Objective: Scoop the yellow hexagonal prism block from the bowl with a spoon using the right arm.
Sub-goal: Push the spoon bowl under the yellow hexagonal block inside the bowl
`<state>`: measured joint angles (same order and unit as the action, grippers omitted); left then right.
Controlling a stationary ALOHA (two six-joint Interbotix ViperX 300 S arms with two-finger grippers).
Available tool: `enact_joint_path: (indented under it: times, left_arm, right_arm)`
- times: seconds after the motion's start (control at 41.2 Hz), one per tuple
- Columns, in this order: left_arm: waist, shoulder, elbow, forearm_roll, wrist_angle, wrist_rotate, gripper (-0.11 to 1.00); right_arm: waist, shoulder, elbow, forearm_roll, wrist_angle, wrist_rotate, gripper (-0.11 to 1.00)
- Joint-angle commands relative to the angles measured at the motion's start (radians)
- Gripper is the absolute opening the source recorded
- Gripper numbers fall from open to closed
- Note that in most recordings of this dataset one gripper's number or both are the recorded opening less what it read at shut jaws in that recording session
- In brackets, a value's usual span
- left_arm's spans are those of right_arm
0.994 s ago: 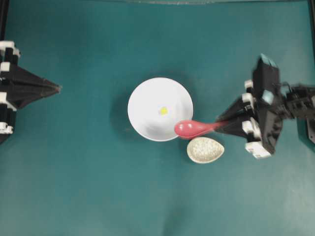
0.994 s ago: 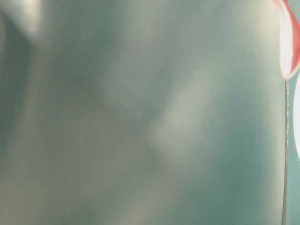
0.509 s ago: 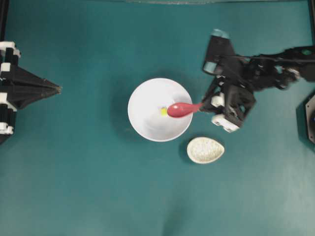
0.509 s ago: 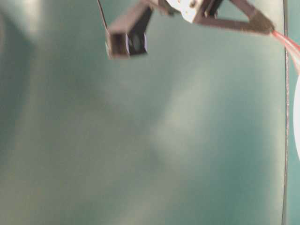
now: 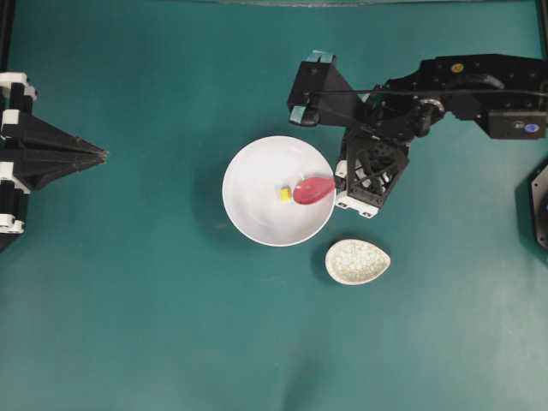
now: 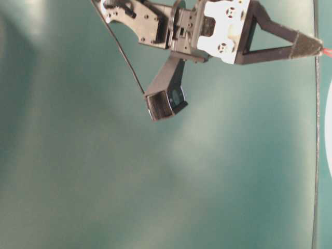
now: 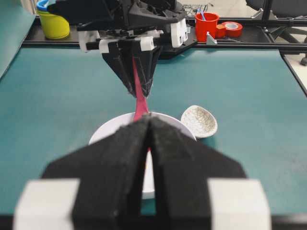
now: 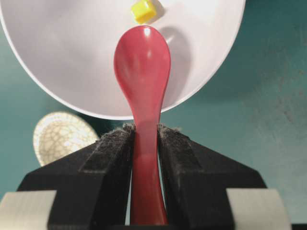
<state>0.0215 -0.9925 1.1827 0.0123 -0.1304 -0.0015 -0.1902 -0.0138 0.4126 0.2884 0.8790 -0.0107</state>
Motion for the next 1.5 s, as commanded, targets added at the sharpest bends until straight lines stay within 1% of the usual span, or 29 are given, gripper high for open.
enact_joint_path:
  times: [0.0, 0.315, 0.485, 0.679, 0.849, 1.237, 1.479]
  left_arm:
    - [0.002, 0.011, -0.017, 0.002, -0.008, -0.002, 0.01]
    - [0.002, 0.009, -0.018, 0.002, -0.009, -0.002, 0.01]
    - [0.002, 0.009, -0.017, 0.002, -0.009, -0.002, 0.01]
    - [0.000, 0.008, -0.017, 0.002, -0.009, -0.002, 0.01]
    - [0.002, 0.008, -0.017, 0.002, -0.006, -0.002, 0.01]
    - [0.000, 0.011, -0.017, 0.000, -0.006, -0.003, 0.01]
    - [0.000, 0.011, -0.017, 0.002, -0.002, -0.005, 0.01]
  right_arm:
    - [0.002, -0.008, -0.032, -0.003, 0.002, 0.003, 0.23]
    - [0.006, 0.035, -0.040, -0.003, -0.005, 0.003, 0.23]
    - [0.014, 0.071, -0.060, -0.003, -0.032, -0.002, 0.23]
    - [0.031, 0.112, -0.098, -0.003, -0.089, -0.009, 0.23]
    - [0.029, 0.126, -0.121, -0.003, -0.170, -0.011, 0.23]
    - [0.031, 0.112, -0.121, -0.003, -0.321, -0.009, 0.23]
    - [0.031, 0.095, -0.112, -0.003, -0.348, -0.009, 0.23]
